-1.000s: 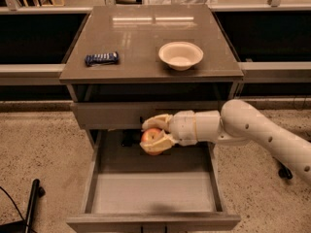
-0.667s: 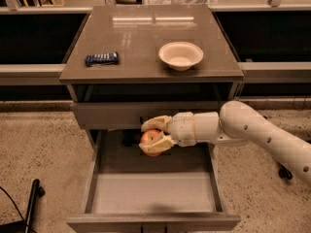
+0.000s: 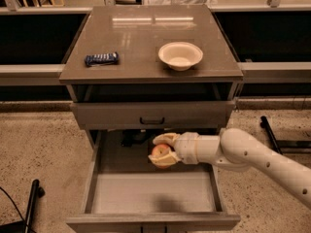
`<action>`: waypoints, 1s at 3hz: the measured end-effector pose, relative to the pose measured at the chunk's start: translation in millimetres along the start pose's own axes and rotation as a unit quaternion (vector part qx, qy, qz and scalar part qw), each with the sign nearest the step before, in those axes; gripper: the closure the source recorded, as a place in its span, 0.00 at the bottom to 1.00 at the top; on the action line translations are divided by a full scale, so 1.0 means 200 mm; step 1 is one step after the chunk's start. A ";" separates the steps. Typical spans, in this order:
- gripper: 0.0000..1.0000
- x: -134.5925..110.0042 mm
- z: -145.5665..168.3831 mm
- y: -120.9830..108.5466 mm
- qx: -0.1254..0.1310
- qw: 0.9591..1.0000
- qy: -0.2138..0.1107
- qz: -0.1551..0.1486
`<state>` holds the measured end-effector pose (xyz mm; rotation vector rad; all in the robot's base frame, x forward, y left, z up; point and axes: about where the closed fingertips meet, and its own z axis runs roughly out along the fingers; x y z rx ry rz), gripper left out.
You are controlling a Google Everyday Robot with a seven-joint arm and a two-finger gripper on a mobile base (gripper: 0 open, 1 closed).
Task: Place apple into middle drawer
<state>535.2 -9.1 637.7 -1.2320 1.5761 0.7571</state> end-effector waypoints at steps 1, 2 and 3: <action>0.63 0.33 0.04 -0.01 0.029 0.999 0.020 0.025; 0.31 0.63 0.23 0.00 0.007 0.999 -0.006 0.048; 0.08 0.76 0.37 0.03 -0.029 0.998 -0.025 0.057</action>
Offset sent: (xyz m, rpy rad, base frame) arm 0.0180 -0.0007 -0.1942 0.1197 0.1248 -0.0217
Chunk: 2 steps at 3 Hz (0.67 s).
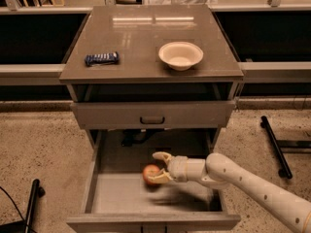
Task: Place apple into middle drawer
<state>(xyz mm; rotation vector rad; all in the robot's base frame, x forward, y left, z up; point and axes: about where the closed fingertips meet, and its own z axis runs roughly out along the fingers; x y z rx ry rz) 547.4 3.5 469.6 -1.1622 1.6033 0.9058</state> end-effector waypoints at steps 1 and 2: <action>0.00 0.05 0.07 0.05 -0.035 0.999 -0.027 0.007; 0.00 0.05 0.07 0.05 -0.035 0.999 -0.027 0.007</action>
Offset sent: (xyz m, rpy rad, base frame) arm -0.0042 0.0106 -0.0117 0.0516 0.0119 0.0478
